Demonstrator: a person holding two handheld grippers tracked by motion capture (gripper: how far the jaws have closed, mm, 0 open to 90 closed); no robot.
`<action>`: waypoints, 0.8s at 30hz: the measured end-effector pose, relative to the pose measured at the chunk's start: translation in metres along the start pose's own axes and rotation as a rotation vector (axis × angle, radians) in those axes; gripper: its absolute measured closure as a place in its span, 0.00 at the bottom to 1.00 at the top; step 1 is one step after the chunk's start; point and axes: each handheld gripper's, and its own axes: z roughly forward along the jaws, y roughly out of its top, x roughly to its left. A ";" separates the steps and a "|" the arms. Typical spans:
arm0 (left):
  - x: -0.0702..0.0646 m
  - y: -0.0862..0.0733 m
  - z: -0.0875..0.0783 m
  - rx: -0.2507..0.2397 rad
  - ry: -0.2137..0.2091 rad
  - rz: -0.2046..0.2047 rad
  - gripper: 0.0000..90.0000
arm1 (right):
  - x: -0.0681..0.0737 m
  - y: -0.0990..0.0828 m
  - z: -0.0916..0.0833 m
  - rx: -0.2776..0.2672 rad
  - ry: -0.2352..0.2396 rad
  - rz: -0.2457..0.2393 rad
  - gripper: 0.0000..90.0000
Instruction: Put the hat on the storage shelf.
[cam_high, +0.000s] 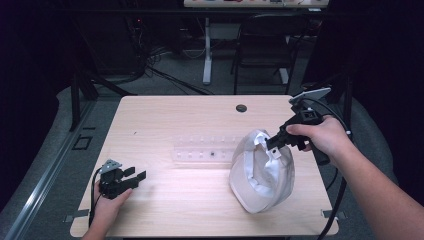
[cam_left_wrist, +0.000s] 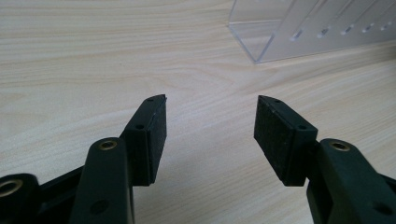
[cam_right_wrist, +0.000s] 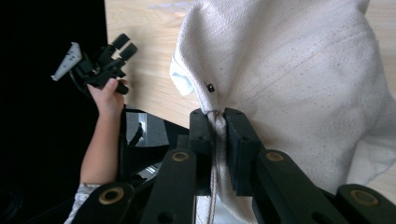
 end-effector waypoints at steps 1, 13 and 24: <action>0.000 0.000 0.000 0.000 0.000 0.001 0.50 | 0.001 0.000 -0.002 -0.003 0.004 0.001 0.92; -0.008 0.002 0.001 0.000 -0.013 0.028 0.50 | 0.014 0.007 -0.020 -0.053 0.074 -0.005 0.92; -0.027 0.010 0.002 -0.045 -0.057 0.059 0.50 | 0.028 0.022 -0.032 -0.104 0.127 -0.003 0.92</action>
